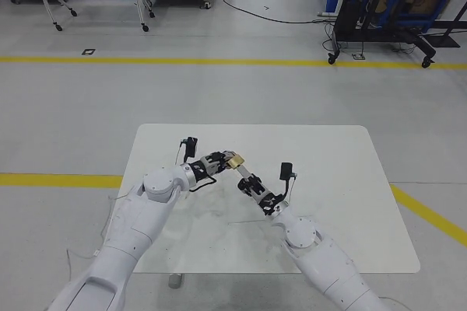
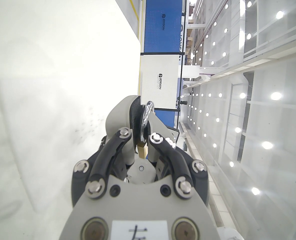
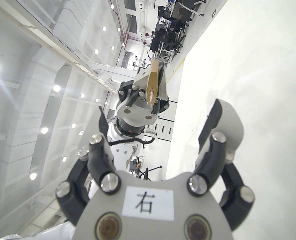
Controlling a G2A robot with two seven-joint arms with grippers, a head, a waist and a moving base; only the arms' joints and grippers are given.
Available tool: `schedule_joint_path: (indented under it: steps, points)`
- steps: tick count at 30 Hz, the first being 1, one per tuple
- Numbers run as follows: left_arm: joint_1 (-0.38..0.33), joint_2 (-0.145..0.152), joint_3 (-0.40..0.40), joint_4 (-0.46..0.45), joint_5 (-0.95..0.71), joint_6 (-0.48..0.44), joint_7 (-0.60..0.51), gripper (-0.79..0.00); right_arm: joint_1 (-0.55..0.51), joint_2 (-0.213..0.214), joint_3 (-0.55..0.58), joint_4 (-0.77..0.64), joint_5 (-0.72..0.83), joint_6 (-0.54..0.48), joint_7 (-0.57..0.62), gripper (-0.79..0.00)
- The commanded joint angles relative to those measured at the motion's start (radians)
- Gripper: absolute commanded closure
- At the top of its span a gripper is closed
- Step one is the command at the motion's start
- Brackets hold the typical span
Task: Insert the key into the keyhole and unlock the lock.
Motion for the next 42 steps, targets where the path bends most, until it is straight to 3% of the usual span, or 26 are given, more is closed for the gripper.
schedule_joint_path:
  steps: [1, 5, 10, 13, 15, 16, 18, 28, 42]
  points:
    - [0.004, 0.0, -0.004, -0.006, -0.002, -0.022, -0.001, 0.0, -0.006, -0.001, 0.0, -0.01, 0.023, -0.003, 0.012, -0.785]
    - [0.014, 0.003, -0.015, -0.018, -0.003, -0.071, -0.009, 0.0, -0.058, 0.01, 0.069, -0.071, 0.206, -0.076, 0.118, -0.785]
    - [0.024, 0.007, -0.018, -0.043, 0.035, -0.141, -0.018, 0.0, -0.111, 0.029, 0.135, -0.115, 0.249, -0.088, 0.23, -0.619]
    - [0.03, 0.009, -0.017, -0.057, 0.058, -0.17, -0.014, 0.0, -0.125, 0.037, 0.156, -0.129, 0.221, -0.052, 0.256, -0.372]
    - [0.034, 0.011, -0.018, -0.067, 0.076, -0.191, -0.014, 0.0, -0.131, 0.04, 0.165, -0.14, 0.19, -0.032, 0.242, -0.345]
    - [0.037, 0.011, -0.018, -0.069, 0.08, -0.195, -0.013, 0.0, -0.134, 0.04, 0.165, -0.146, 0.179, -0.027, 0.239, -0.286]
    - [0.04, 0.012, -0.019, -0.073, 0.081, -0.195, -0.013, 0.0, -0.137, 0.04, 0.162, -0.153, 0.171, -0.023, 0.237, -0.24]
    - [0.04, 0.011, -0.017, -0.074, 0.083, -0.177, -0.02, 0.0, -0.118, 0.03, 0.128, -0.132, 0.203, -0.013, 0.266, -0.135]
    - [0.037, 0.009, -0.01, -0.07, 0.091, -0.17, -0.026, 0.0, -0.095, 0.022, 0.119, -0.097, 0.226, 0.002, 0.267, -0.092]
